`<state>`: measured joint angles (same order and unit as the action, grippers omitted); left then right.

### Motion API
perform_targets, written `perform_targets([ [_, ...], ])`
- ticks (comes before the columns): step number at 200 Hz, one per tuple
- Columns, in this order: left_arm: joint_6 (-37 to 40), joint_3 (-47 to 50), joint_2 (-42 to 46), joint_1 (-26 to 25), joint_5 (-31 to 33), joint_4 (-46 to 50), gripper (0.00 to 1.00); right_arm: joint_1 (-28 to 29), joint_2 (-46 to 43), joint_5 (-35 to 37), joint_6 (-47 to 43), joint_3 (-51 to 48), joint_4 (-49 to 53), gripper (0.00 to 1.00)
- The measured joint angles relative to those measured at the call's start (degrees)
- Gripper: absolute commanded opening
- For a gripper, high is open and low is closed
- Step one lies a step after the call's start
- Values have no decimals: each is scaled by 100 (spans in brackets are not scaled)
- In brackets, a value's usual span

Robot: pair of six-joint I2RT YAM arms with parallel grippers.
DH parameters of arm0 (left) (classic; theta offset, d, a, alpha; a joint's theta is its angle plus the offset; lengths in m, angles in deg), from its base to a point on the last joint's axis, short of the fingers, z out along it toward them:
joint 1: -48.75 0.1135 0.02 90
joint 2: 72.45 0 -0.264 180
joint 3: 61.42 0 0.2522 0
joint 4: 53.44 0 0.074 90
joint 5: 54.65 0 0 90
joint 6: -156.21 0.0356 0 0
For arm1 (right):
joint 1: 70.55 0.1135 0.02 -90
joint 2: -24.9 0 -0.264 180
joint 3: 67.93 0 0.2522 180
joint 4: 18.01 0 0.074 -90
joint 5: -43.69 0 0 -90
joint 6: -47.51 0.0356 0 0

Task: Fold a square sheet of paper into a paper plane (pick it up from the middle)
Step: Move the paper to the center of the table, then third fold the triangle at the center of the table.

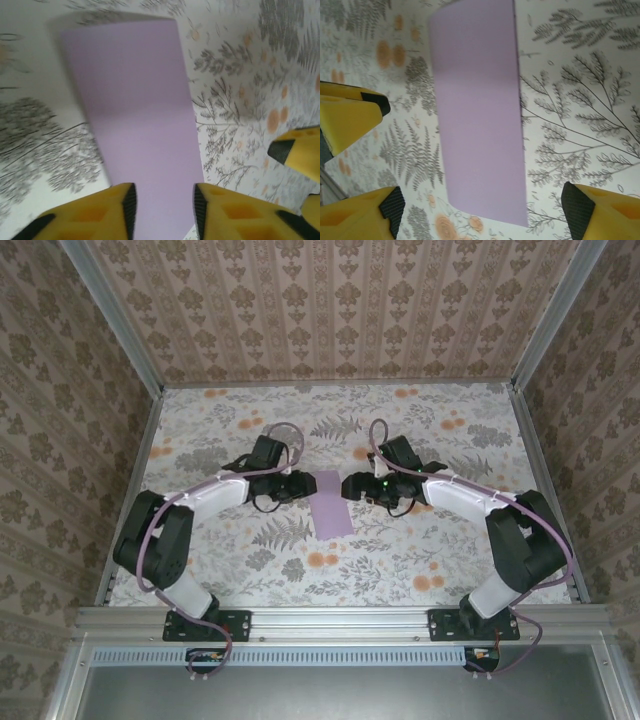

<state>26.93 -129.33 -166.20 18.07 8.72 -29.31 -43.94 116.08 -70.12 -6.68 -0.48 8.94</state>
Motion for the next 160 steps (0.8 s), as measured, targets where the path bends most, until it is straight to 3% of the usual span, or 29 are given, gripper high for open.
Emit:
perform_targets([
  [39,-57,-332,-605,-267,57,35,17,-22,4,26,308,-173,-306,89],
  [89,-55,-378,-789,-273,476,352,13,-22,116,-26,629,-269,-614,89],
  [116,-55,-380,-848,-273,551,352,10,-22,192,-57,752,-286,-680,79],
  [160,-57,-398,-1078,-264,573,328,7,-22,315,-66,931,-398,-699,73],
])
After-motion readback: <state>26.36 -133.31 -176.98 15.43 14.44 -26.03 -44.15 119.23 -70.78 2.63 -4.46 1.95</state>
